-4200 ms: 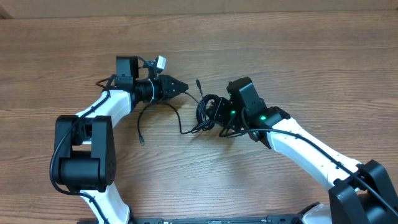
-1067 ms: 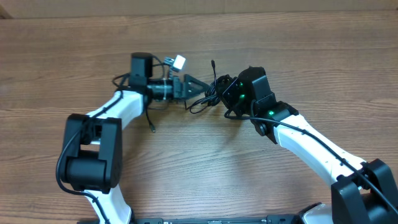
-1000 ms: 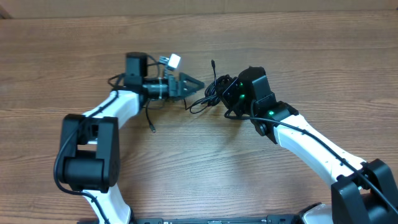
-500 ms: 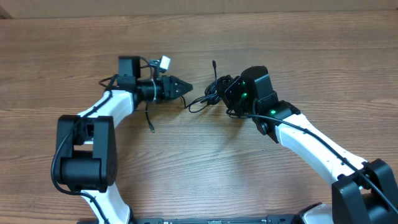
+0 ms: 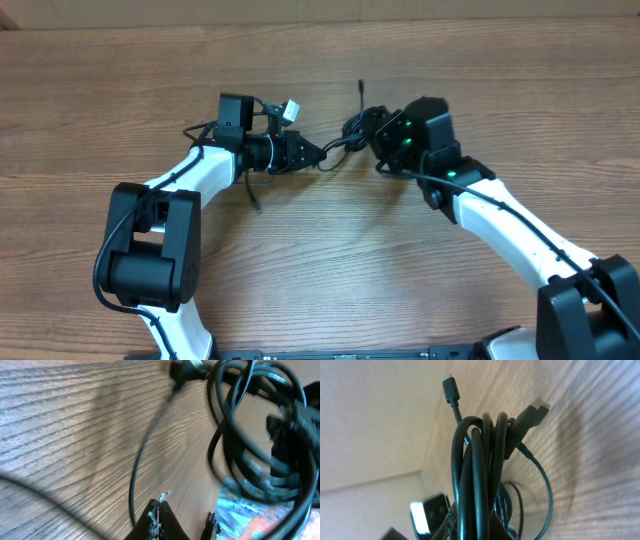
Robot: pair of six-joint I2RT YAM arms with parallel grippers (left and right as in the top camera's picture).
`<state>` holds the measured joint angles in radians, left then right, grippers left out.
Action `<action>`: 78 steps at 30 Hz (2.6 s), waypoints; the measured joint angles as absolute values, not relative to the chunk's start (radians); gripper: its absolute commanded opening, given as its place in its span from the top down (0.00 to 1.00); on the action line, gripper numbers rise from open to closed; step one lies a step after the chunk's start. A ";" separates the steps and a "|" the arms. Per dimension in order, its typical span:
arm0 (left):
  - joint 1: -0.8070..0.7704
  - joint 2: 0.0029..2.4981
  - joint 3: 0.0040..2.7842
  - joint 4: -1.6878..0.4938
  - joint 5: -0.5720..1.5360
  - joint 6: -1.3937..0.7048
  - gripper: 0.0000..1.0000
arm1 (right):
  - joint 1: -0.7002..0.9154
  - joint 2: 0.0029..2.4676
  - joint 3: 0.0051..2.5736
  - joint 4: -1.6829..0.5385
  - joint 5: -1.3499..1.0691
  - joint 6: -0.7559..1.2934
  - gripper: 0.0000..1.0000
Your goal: Untangle cables
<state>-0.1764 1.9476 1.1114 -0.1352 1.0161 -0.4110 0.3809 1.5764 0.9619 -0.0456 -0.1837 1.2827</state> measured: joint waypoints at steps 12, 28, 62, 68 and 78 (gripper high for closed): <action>-0.176 1.948 1.111 -0.136 0.947 -0.411 0.54 | 0.298 1.576 0.962 -0.064 -0.297 1.215 0.96; -0.162 1.948 1.111 -0.136 0.896 -0.411 0.48 | 0.311 1.576 0.962 -0.324 -0.482 0.836 0.96; -0.146 1.948 1.111 -0.025 1.044 -0.446 0.55 | 0.448 1.576 0.962 -0.382 -0.487 0.788 0.96; -0.116 1.948 1.111 -0.025 1.044 -0.446 0.58 | 0.448 1.576 0.962 -0.379 -0.482 0.788 0.96; -0.111 1.948 1.111 -0.030 1.029 -0.453 0.41 | 0.448 1.576 0.962 -0.301 -0.483 0.789 0.96</action>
